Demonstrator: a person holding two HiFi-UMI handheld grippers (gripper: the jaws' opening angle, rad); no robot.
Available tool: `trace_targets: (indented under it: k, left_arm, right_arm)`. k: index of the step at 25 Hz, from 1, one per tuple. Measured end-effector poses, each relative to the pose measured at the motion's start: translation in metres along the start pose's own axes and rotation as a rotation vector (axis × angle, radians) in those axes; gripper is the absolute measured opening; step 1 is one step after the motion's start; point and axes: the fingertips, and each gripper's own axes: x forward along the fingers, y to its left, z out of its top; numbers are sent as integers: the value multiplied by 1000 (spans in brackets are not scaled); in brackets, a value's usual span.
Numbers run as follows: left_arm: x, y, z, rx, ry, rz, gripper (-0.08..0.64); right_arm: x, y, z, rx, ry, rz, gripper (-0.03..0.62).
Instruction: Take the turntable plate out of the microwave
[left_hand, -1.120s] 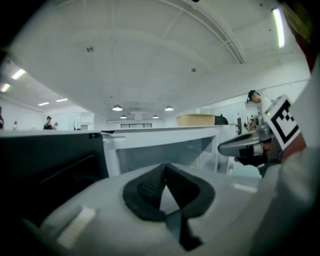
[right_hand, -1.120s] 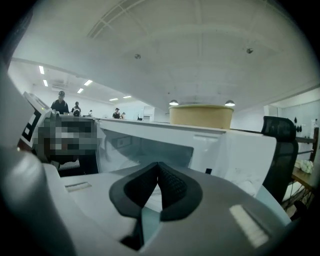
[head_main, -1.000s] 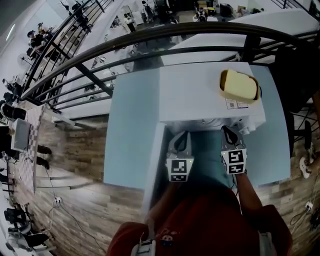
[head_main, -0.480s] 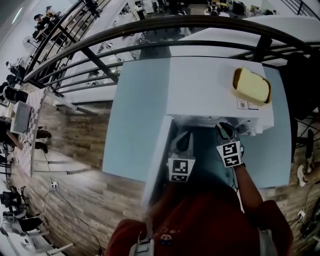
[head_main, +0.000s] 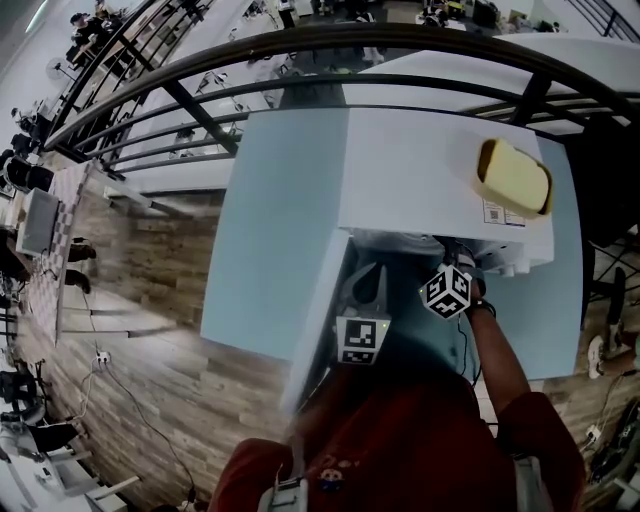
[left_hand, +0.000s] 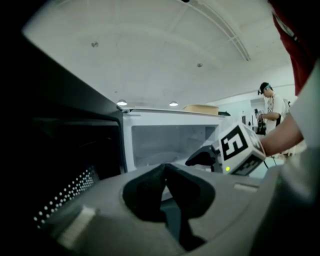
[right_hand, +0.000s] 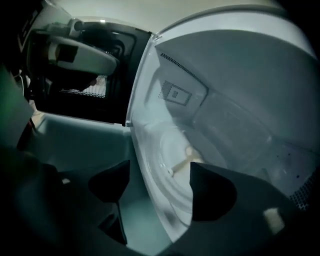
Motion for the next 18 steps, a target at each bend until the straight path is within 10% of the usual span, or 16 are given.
trace_targets:
  k: [18]
  left_arm:
    - [7,8,-11,-33,20,10,-2]
  right_arm:
    - [45,-8,-7,-268,65,-3,397]
